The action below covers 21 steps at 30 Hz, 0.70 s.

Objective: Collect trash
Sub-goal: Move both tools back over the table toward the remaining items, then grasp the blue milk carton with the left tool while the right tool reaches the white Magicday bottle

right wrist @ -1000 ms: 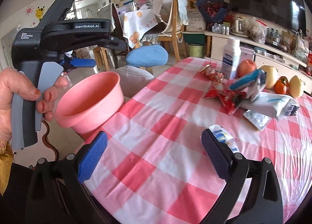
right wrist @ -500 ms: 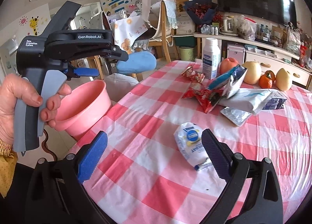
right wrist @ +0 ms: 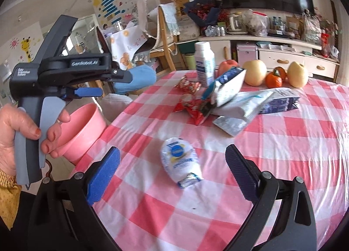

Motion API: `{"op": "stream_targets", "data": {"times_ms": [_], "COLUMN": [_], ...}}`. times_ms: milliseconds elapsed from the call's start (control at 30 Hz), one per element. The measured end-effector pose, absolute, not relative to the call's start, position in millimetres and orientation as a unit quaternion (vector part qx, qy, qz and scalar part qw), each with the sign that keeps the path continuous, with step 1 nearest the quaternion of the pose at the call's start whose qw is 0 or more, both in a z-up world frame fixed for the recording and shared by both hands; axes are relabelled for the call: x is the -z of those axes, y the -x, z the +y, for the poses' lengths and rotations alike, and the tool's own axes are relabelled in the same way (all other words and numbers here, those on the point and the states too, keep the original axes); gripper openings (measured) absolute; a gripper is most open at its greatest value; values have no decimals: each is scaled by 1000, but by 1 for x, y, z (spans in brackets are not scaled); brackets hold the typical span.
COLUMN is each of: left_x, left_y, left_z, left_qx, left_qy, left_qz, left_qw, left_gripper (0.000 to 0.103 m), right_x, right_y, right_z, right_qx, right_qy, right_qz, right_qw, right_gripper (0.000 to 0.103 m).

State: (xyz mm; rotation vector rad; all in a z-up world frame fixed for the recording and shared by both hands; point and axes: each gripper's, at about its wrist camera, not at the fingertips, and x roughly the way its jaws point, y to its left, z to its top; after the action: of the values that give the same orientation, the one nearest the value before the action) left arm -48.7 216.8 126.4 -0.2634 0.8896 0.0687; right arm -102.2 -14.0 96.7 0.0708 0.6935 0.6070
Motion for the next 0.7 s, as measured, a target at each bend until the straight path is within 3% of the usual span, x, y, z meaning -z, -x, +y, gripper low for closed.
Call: {"op": "stream_targets", "data": {"times_ms": [700], "left_x": [-110], "left_y": [23], "left_z": [139], "left_qx": [-11], "left_qy": [57], "left_qz": [472], "left_qw": [880], "left_gripper": [91], "right_x": [-91], "right_y": [50], "right_z": [-110], "right_qx": [-235], "right_qy": [-136], "right_qz": [374], "right_qw": [887], "right_gripper": [97]}}
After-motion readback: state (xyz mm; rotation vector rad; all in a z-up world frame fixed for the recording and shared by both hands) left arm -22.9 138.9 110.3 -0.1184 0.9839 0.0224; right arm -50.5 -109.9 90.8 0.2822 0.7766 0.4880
